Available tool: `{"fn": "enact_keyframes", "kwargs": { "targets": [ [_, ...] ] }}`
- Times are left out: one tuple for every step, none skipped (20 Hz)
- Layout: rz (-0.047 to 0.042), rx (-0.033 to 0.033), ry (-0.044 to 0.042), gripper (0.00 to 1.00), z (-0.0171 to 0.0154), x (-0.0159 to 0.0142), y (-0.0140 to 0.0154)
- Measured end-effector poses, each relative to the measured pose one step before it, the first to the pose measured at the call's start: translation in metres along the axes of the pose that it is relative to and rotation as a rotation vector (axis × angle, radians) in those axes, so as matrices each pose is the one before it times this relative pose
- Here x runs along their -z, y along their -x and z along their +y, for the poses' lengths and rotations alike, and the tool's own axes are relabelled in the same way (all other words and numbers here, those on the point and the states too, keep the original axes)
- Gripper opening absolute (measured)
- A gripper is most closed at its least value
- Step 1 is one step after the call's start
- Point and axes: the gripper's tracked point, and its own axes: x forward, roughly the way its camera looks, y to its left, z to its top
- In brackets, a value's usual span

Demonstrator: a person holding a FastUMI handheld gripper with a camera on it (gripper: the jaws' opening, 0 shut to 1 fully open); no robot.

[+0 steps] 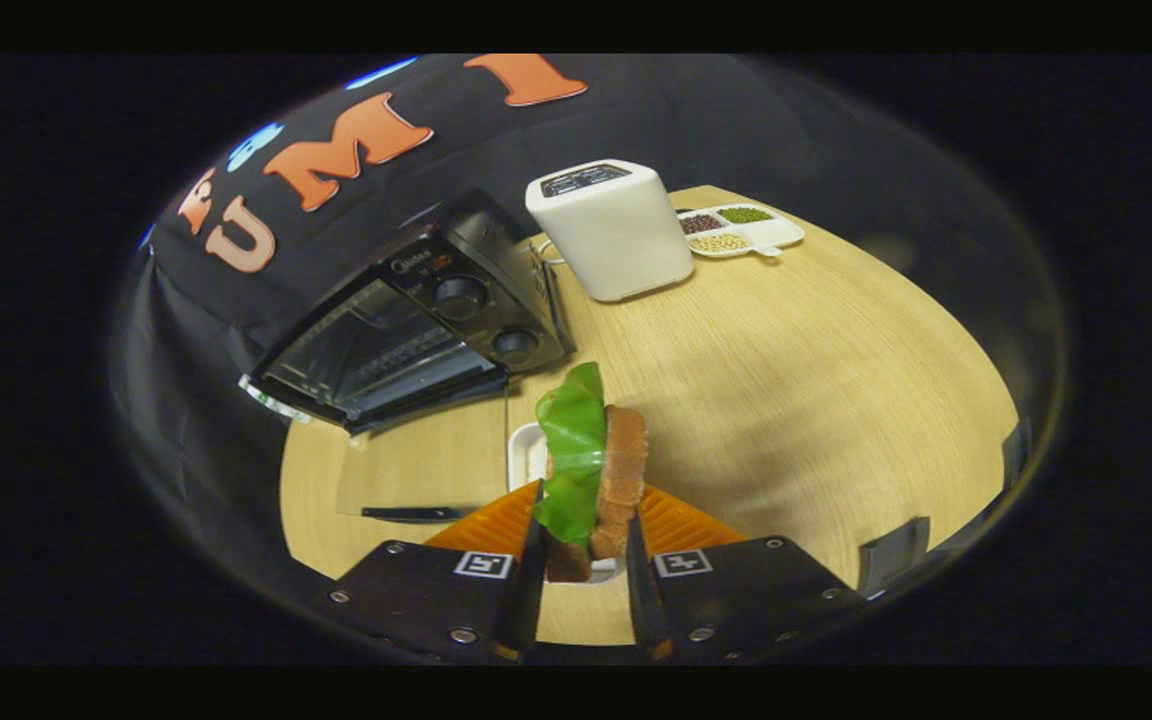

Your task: Open the toaster oven, put the food inside, and close the toaster oven door.

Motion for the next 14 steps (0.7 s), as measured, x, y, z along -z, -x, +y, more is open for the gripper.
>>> {"fn": "enact_keyframes", "kwargs": {
  "targets": [
    [-0.0146,0.0144,0.0205,0.34,-0.00089,-0.00245,0.00278],
    [-0.01847,0.01692,0.02337,0.34,-0.00027,-0.00367,0.00365],
    [-0.01524,0.0065,0.00896,0.34,0.00169,-0.00524,0.00357],
    [-0.01443,-0.00471,-0.00311,0.34,0.00307,-0.0049,0.00544],
    [-0.01567,-0.00816,-0.01272,0.34,0.00383,-0.00593,0.00466],
    [-0.01849,-0.00931,-0.01423,0.34,0.00355,-0.00617,0.00578],
    [-0.01949,-0.01007,-0.01215,0.34,0.00494,-0.00711,0.00523],
    [-0.02007,-0.01295,-0.00812,0.34,0.00592,-0.00735,0.00346],
    [-0.01409,-0.01459,-0.00652,0.34,0.00723,-0.00579,0.00357],
    [-0.01207,-0.01719,-0.00778,0.33,0.0085,-0.00451,0.003],
    [-0.01332,-0.0206,-0.01006,0.33,0.00912,-0.00521,0.00112],
    [-0.01032,-0.02647,-0.01173,0.33,0.01081,-0.00386,0.00084],
    [-0.00844,-0.02874,-0.01324,0.34,0.01139,-0.00304,-0.00137],
    [-0.00428,-0.02654,-0.01334,0.34,0.01101,-0.00115,-0.00244]
  ]
}}
